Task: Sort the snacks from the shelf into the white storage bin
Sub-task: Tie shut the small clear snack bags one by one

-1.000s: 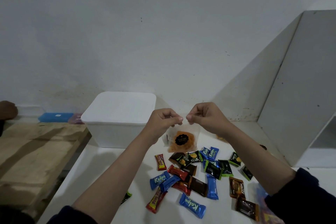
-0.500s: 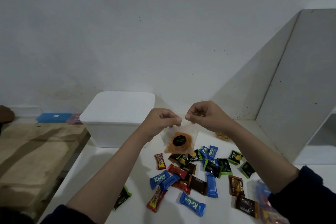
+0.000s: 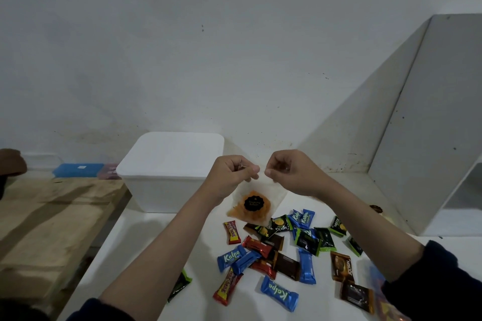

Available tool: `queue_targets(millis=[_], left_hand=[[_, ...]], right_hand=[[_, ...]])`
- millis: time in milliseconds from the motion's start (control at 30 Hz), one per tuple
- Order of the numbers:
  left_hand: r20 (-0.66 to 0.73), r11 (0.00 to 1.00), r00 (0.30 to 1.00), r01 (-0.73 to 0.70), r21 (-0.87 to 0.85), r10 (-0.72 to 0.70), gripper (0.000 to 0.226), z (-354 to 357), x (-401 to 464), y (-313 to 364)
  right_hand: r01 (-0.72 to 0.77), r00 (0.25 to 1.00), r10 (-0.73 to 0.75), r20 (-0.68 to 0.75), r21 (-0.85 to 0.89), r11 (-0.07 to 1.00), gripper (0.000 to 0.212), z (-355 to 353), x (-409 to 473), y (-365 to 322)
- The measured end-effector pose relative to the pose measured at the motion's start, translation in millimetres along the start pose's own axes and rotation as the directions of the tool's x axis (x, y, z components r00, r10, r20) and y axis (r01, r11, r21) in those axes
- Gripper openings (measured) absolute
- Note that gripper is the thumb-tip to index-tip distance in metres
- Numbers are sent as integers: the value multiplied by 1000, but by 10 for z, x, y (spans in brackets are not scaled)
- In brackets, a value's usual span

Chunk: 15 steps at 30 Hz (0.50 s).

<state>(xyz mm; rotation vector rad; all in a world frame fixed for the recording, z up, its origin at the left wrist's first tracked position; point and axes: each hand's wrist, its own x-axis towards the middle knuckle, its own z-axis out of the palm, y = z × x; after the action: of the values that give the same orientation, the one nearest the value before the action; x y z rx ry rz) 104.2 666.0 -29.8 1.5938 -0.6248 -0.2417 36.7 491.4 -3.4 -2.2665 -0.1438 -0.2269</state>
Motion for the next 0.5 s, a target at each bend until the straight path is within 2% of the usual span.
queue_targets(millis=[200, 367, 500], left_hand=[[-26, 990, 998, 61, -125, -65, 9, -51, -15, -25], [-73, 994, 996, 53, -94, -60, 9, -89, -18, -81], [-31, 996, 998, 52, -74, -54, 10, -78, -31, -116]], right_hand=[[-6, 999, 4, -54, -21, 1000, 14, 32, 57, 8], [-21, 1000, 21, 2, -3, 1000, 13, 50, 82, 38], [5, 1000, -4, 31, -32, 999, 22, 71, 117, 60]])
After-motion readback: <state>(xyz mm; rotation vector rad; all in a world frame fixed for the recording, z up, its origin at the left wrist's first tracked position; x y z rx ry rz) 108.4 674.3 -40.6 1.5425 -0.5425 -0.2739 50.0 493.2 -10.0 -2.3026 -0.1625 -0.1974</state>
